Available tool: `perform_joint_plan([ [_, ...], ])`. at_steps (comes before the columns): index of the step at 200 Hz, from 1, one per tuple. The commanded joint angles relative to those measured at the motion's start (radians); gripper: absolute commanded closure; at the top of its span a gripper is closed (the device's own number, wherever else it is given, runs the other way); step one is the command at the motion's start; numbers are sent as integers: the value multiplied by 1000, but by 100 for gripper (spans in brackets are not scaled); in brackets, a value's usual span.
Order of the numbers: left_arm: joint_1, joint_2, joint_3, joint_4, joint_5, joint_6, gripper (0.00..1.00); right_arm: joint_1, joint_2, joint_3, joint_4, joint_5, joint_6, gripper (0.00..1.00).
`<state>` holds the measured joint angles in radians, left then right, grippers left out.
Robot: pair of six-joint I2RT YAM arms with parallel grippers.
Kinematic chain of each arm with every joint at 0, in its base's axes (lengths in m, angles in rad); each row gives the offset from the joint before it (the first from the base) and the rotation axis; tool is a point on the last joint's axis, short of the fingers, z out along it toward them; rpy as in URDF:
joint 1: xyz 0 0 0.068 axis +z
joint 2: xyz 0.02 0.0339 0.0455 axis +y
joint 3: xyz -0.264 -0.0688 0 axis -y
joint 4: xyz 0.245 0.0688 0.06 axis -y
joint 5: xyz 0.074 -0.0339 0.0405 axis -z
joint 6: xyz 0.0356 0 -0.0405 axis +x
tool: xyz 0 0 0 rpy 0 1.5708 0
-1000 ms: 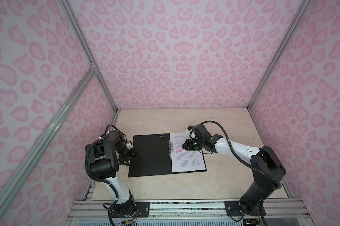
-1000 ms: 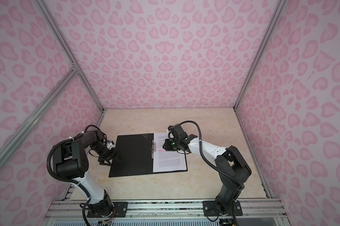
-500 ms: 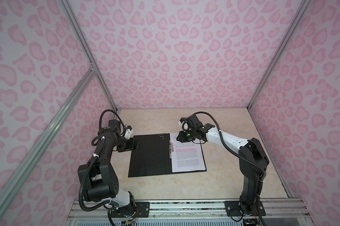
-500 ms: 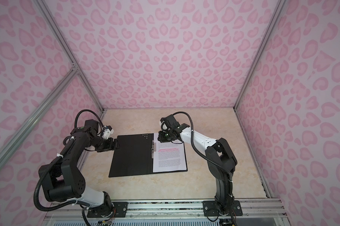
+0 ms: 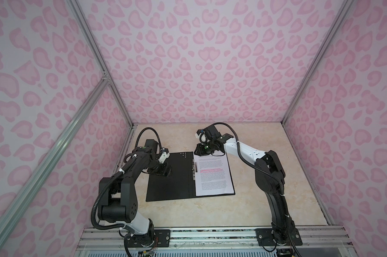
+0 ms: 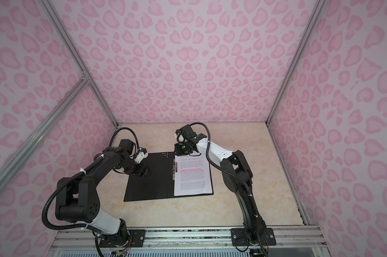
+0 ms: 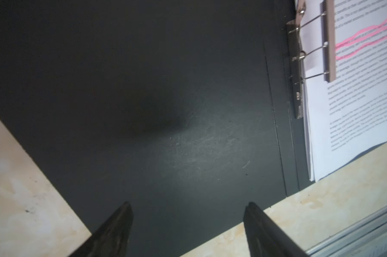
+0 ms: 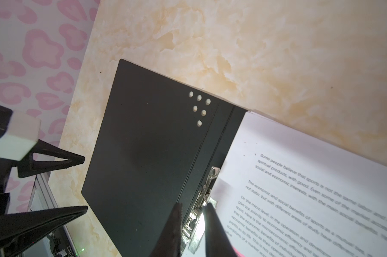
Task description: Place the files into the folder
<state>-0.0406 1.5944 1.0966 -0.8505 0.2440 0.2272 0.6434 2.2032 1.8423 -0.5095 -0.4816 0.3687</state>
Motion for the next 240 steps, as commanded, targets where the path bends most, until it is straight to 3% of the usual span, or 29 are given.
perform_joint_plan([
  [1, -10, 29, 0, 39, -48, -10, 18, -2, 41, 27, -8, -28, -13, 78],
  [105, -28, 116, -1, 51, -64, -14, 20, -4, 244, 255, -96, -60, -33, 78],
  [240, -39, 160, 3, 49, -94, -20, 21, -7, 323, 327, -175, -121, -61, 80],
])
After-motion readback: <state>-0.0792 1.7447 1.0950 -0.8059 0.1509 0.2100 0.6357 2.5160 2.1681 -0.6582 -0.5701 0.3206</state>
